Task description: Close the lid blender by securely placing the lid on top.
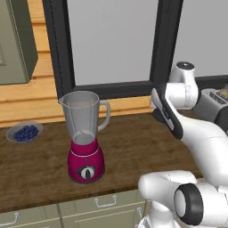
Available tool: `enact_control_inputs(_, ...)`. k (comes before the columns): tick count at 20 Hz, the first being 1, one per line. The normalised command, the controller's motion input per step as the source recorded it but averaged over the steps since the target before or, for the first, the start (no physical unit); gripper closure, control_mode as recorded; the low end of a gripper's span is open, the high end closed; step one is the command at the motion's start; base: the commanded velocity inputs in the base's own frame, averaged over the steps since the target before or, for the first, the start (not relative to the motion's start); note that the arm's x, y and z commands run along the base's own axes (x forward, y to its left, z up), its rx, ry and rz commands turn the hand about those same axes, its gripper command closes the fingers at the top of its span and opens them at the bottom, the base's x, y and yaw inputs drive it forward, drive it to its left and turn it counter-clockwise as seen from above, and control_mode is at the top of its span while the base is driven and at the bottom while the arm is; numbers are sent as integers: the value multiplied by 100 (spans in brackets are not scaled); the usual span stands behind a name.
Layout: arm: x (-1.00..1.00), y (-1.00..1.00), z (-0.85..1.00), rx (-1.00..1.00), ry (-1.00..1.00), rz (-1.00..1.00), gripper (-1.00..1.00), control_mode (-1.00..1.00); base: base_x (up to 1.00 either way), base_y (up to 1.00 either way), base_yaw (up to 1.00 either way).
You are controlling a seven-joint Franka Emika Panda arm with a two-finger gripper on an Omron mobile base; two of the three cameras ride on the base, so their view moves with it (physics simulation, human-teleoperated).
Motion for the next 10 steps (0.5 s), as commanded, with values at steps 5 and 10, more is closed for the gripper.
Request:
enact_control_inputs(5, 0, 69, 100, -4, -18, 0, 100, -100, 0, 0, 0)
enact_control_inputs(10, 0, 55, 100, 0, -9, 2, 100, -100, 0, 0, 0)
